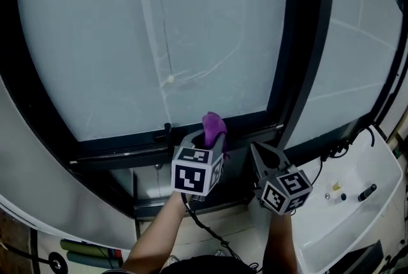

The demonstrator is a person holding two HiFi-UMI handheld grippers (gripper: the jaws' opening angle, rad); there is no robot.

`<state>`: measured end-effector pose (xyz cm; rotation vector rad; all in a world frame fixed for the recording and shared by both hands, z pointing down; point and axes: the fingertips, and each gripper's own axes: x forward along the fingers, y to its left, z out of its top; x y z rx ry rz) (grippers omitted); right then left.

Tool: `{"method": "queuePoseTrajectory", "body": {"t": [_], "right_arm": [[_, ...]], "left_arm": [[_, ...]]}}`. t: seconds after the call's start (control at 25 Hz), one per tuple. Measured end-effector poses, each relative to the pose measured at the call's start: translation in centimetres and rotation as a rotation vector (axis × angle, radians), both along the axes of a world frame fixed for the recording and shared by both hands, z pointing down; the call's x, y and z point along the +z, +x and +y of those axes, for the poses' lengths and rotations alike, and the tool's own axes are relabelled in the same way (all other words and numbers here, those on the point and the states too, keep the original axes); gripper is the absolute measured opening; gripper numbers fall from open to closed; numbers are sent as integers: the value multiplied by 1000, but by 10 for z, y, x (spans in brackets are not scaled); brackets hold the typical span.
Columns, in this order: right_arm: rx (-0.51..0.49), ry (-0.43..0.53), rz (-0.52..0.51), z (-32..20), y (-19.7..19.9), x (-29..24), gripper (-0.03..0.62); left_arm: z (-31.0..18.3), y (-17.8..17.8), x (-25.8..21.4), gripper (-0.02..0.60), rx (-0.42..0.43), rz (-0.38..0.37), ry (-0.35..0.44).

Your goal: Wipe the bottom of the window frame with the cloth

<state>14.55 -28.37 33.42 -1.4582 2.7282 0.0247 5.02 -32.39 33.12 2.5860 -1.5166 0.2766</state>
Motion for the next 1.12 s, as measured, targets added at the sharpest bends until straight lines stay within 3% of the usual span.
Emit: {"method": "queuePoseTrajectory", "body": {"t": [0.32, 0.52, 0.76, 1.12], "right_arm": [[-180, 49, 57, 10, -125, -19, 0], [-275, 66, 59, 21, -179, -26, 0], [-298, 54, 97, 23, -203, -20, 0], [-298, 30, 130, 23, -209, -12, 0]], "left_arm": [[40, -119, -7, 100, -154, -21, 50], [58, -169, 1, 100, -202, 33, 36], [65, -194, 9, 100, -228, 15, 34], [68, -202, 20, 100, -212, 15, 25]]}}
